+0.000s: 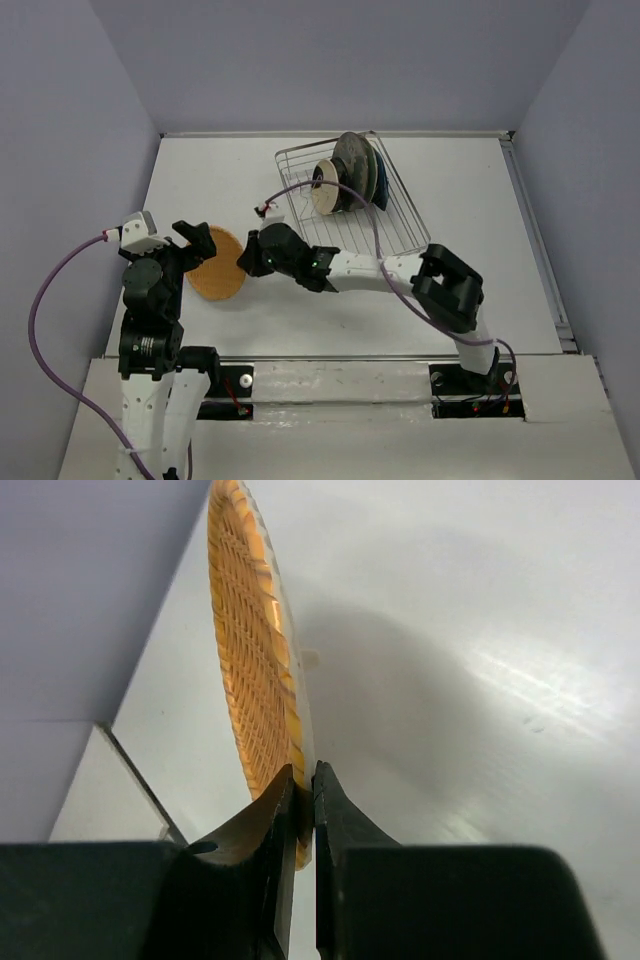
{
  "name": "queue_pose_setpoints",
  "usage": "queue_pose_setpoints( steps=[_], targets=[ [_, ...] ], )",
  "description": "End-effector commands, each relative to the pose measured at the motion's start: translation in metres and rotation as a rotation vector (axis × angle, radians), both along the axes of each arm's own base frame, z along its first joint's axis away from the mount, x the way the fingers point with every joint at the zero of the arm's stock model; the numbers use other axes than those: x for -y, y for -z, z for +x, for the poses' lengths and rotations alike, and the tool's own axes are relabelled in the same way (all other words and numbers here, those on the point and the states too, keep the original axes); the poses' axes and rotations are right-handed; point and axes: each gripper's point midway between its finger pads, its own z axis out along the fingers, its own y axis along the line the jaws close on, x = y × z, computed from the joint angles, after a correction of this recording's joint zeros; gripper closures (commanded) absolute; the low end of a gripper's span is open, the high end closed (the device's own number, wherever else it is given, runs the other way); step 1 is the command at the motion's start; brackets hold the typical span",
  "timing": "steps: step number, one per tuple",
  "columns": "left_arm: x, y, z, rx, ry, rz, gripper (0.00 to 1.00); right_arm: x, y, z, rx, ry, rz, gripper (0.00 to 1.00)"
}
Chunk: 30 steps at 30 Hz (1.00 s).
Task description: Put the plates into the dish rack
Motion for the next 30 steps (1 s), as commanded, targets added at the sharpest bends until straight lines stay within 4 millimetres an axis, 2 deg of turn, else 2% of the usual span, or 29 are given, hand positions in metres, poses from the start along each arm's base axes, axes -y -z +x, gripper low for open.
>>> queue_pose_setpoints(
  steps=[1, 2, 3, 5, 6, 7, 8, 10, 13, 14, 16, 17, 18, 23, 24, 30],
  targets=[
    [-0.008, -0.013, -0.003, 0.046, -0.043, 0.004, 0.01, 0.077, -0.110, 0.072, 0.284, 0.258, 0.023, 0.93],
    [-0.008, -0.013, -0.003, 0.046, -0.044, 0.003, 0.01, 0.089, -0.118, 0.078, 0.289, 0.278, 0.031, 0.93],
    [-0.006, -0.013, -0.002, 0.046, -0.035, 0.002, 0.01, 0.110, -0.127, 0.096, 0.325, 0.340, 0.008, 0.93],
    [-0.003, -0.011, -0.001, 0.046, -0.015, -0.001, 0.01, 0.149, -0.151, 0.117, 0.372, 0.429, -0.007, 0.93],
    [-0.001, -0.010, 0.000, 0.048, -0.005, -0.002, 0.01, 0.175, -0.162, 0.133, 0.399, 0.496, -0.031, 0.93],
    [-0.001, -0.010, 0.000, 0.048, -0.005, -0.002, 0.01, 0.179, -0.161, 0.135, 0.400, 0.516, -0.044, 0.93],
    [0.000, -0.009, 0.001, 0.046, -0.002, -0.001, 0.01, 0.201, -0.169, 0.149, 0.417, 0.566, -0.066, 0.93],
    [0.000, -0.008, 0.001, 0.045, -0.002, -0.005, 0.01, 0.223, -0.176, 0.165, 0.436, 0.629, -0.098, 0.93],
    [0.002, -0.006, 0.001, 0.043, 0.005, -0.012, 0.01, 0.245, -0.172, 0.184, 0.446, 0.685, -0.184, 0.93],
    [0.002, -0.006, 0.001, 0.043, 0.005, -0.015, 0.01, 0.248, -0.180, 0.187, 0.464, 0.706, -0.197, 0.93],
    [0.002, -0.006, 0.001, 0.044, 0.006, -0.018, 0.01, 0.255, -0.175, 0.196, 0.471, 0.733, -0.244, 0.93],
    [0.003, -0.005, 0.001, 0.042, 0.008, -0.016, 0.01, 0.254, -0.178, 0.198, 0.474, 0.738, -0.243, 0.93],
    [0.003, -0.006, 0.001, 0.045, 0.010, -0.016, 0.01, 0.253, -0.170, 0.200, 0.466, 0.736, -0.267, 0.93],
    [0.005, -0.005, 0.001, 0.042, 0.015, -0.019, 0.01, 0.250, -0.158, 0.208, 0.448, 0.737, -0.279, 0.93],
    [0.005, -0.005, 0.002, 0.044, 0.017, -0.021, 0.01, 0.249, -0.148, 0.208, 0.430, 0.724, -0.312, 0.93],
    [0.006, -0.004, 0.001, 0.044, 0.020, -0.023, 0.01, 0.245, -0.127, 0.211, 0.398, 0.707, -0.351, 0.93]
  ],
)
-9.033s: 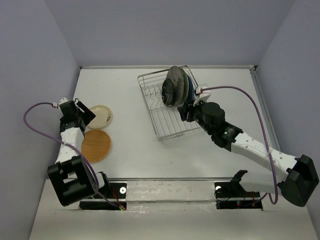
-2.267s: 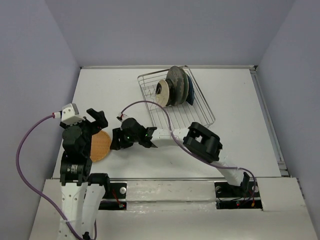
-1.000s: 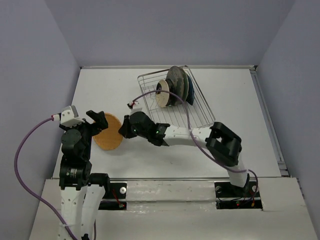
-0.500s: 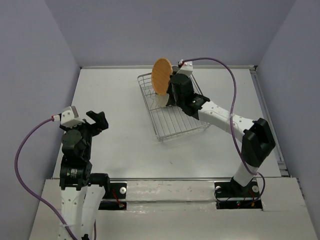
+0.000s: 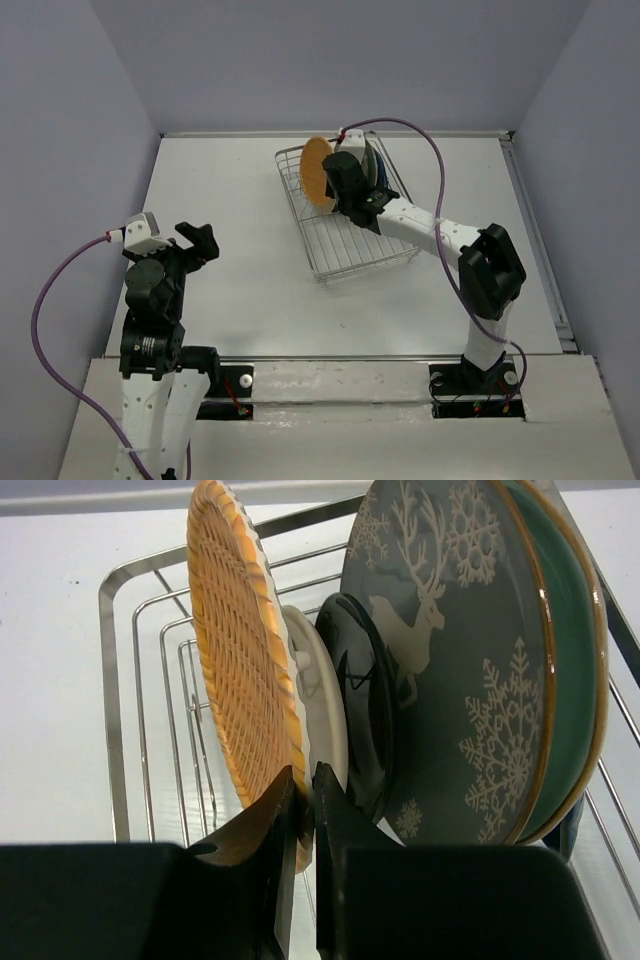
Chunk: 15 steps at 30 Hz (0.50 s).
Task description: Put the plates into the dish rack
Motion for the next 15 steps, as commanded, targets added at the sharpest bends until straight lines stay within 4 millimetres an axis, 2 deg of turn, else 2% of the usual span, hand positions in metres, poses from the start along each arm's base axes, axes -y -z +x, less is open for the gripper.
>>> queue_pose_setpoints(
  steps=[1, 3, 5, 7, 9, 10, 12, 13, 15],
  targets=[
    [0.001, -0.011, 0.001, 0.054, 0.002, -0.007, 0.01, -0.005, -0.032, 0.010, 0.065, 0.027, 0.048, 0.93],
    [0.002, -0.010, 0.001, 0.052, 0.008, -0.006, 0.01, -0.009, -0.023, 0.011, 0.046, 0.013, 0.036, 0.93],
    [0.002, -0.011, 0.002, 0.053, 0.008, -0.006, 0.01, -0.021, -0.024, 0.008, 0.054, -0.012, 0.010, 0.93],
    [0.002, -0.009, 0.002, 0.050, 0.011, -0.006, 0.01, -0.031, -0.015, 0.006, 0.049, -0.023, -0.041, 0.93],
    [0.003, -0.009, 0.003, 0.049, 0.013, -0.006, 0.01, -0.041, -0.023, 0.006, 0.066, -0.032, -0.071, 0.93],
    [0.003, -0.009, 0.003, 0.049, 0.013, -0.006, 0.01, -0.047, -0.014, 0.003, 0.050, -0.045, -0.096, 0.91],
    [0.003, -0.009, 0.003, 0.050, 0.013, -0.007, 0.01, -0.053, -0.017, 0.001, 0.053, -0.054, -0.108, 0.78],
    [0.003, -0.009, 0.003, 0.050, 0.013, -0.007, 0.01, -0.053, -0.019, 0.000, 0.054, -0.060, -0.107, 0.63],
    [0.003, -0.008, 0.003, 0.047, 0.016, -0.007, 0.01, -0.050, -0.023, -0.002, 0.055, -0.059, -0.104, 0.53]
  ],
)
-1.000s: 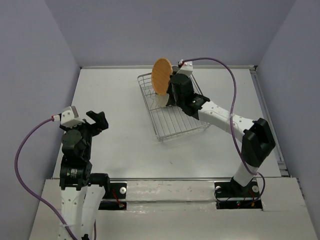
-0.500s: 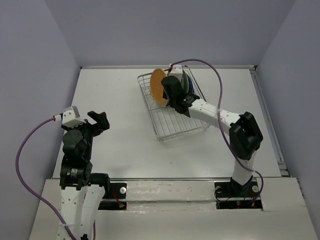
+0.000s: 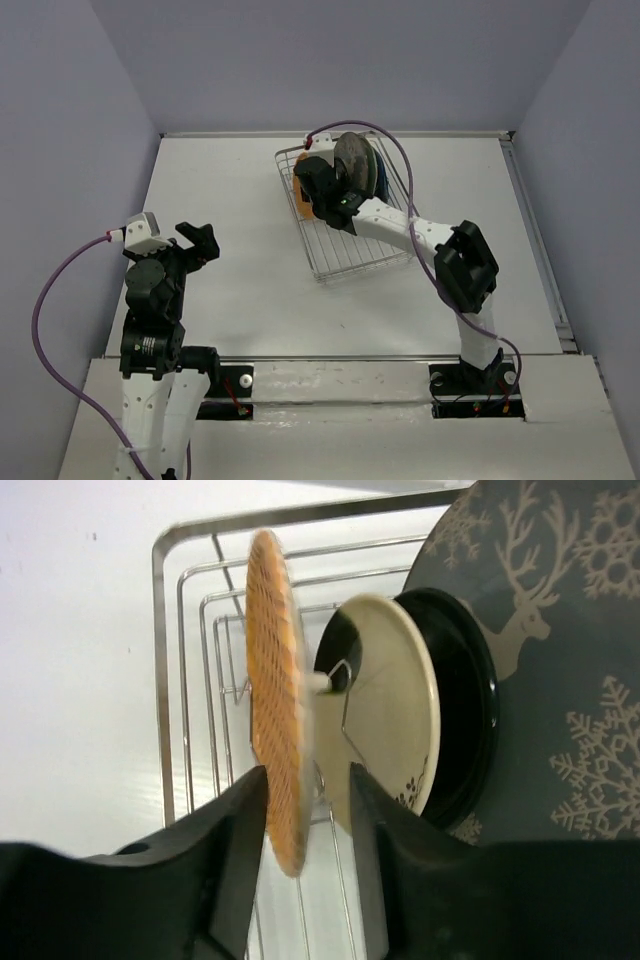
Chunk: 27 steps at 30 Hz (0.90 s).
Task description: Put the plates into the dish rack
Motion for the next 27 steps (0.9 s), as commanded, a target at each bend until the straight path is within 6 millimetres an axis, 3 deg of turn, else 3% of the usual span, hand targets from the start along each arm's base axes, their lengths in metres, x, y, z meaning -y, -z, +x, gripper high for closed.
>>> queue_pose_setpoints(
  steps=[1, 7, 8, 9, 10, 11, 13, 14, 15, 17, 18, 19, 21, 22, 23, 24, 25, 27],
  targets=[
    [0.002, -0.008, 0.003, 0.046, 0.011, -0.003, 0.01, -0.003, -0.036, -0.005, 0.057, 0.001, 0.020, 0.49],
    [0.003, -0.007, 0.004, 0.043, 0.017, -0.004, 0.01, 0.017, -0.082, -0.021, 0.112, 0.000, 0.069, 0.48],
    [0.004, -0.007, 0.004, 0.043, 0.018, -0.005, 0.01, 0.020, -0.080, -0.026, 0.105, -0.012, 0.065, 0.48],
    [0.004, -0.006, 0.005, 0.040, 0.021, -0.007, 0.01, 0.026, -0.100, -0.034, 0.132, -0.025, 0.101, 0.47],
    [0.005, -0.006, 0.005, 0.041, 0.023, -0.006, 0.01, 0.028, -0.093, -0.043, 0.115, -0.060, 0.091, 0.46],
    [0.007, -0.006, 0.005, 0.041, 0.035, -0.008, 0.01, 0.037, -0.116, -0.054, 0.146, -0.079, 0.134, 0.45],
    [0.011, -0.003, 0.008, 0.036, 0.058, -0.007, 0.01, 0.044, -0.124, -0.070, 0.153, -0.125, 0.163, 0.28],
    [0.014, -0.004, 0.009, 0.039, 0.073, -0.007, 0.01, 0.049, -0.127, -0.079, 0.155, -0.146, 0.174, 0.28],
    [0.026, -0.003, 0.010, 0.045, 0.144, -0.007, 0.01, 0.062, -0.132, -0.096, 0.165, -0.168, 0.200, 0.12],
    [0.044, -0.002, 0.011, 0.057, 0.249, -0.008, 0.01, 0.080, -0.133, -0.112, 0.179, -0.166, 0.218, 0.00],
    [0.060, -0.002, 0.010, 0.067, 0.344, -0.006, 0.01, 0.090, -0.115, -0.121, 0.157, -0.163, 0.202, 0.00],
    [0.068, -0.003, 0.009, 0.075, 0.392, -0.003, 0.01, 0.109, -0.136, -0.137, 0.205, -0.161, 0.251, 0.00],
    [0.088, -0.004, 0.002, 0.091, 0.523, 0.001, 0.01, 0.130, -0.139, -0.154, 0.233, -0.150, 0.289, 0.00],
    [0.094, -0.006, 0.001, 0.109, 0.559, 0.007, 0.01, 0.140, -0.123, -0.162, 0.225, -0.144, 0.285, 0.00],
    [0.100, -0.007, -0.002, 0.118, 0.600, 0.015, 0.01, 0.161, -0.145, -0.180, 0.284, -0.133, 0.364, 0.00],
    [0.112, -0.008, -0.009, 0.134, 0.686, 0.016, 0.01, 0.172, -0.148, -0.187, 0.305, -0.120, 0.390, 0.00],
    [0.117, -0.010, -0.011, 0.151, 0.720, 0.020, 0.01, 0.181, -0.133, -0.193, 0.298, -0.108, 0.396, 0.00],
    [0.126, -0.009, -0.015, 0.157, 0.783, 0.015, 0.01, 0.209, -0.147, -0.214, 0.364, -0.075, 0.505, 0.00]
  ],
)
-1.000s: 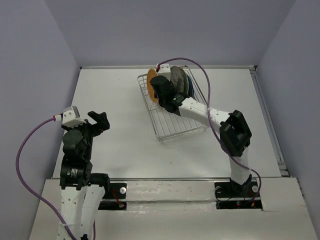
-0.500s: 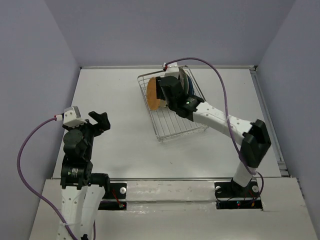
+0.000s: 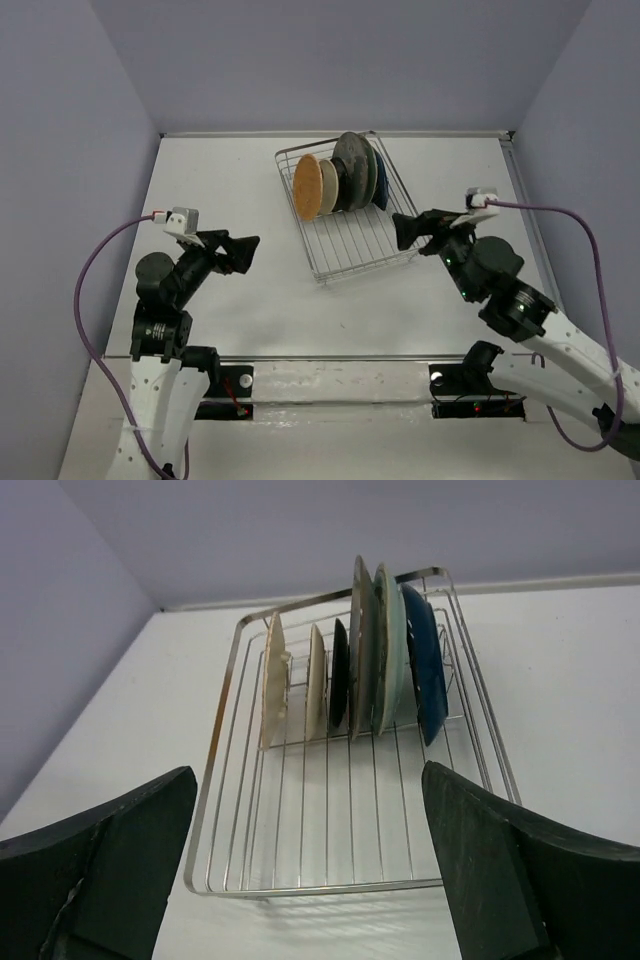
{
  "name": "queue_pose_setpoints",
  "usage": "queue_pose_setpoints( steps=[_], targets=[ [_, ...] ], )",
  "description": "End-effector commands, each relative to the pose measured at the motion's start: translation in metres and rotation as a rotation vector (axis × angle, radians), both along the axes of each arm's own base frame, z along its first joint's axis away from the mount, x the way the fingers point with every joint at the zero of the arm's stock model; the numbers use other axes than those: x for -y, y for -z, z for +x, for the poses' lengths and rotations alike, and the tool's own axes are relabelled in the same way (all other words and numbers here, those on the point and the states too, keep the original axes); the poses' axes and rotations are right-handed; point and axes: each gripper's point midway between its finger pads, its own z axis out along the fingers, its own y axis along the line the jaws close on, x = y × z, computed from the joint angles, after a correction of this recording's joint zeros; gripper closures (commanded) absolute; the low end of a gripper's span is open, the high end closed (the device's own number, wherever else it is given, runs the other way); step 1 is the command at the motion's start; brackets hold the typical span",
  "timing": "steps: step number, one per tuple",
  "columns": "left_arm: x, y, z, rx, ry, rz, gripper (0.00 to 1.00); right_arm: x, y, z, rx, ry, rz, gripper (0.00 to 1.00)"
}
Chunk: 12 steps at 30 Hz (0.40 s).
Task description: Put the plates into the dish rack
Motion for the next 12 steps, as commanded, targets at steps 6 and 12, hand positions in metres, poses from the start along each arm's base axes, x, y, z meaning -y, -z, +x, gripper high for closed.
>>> queue_pose_setpoints(
  steps=[6, 12],
  targets=[
    [0.040, -0.021, -0.019, 0.127, 0.281, 0.003, 0.01, 0.057, -0.010, -0.040, 0.128, 0.056, 0.252, 0.00],
    [0.039, -0.022, -0.019, 0.135, 0.270, 0.012, 0.01, 0.041, -0.006, -0.033, 0.090, 0.027, 0.192, 0.00]
  ],
)
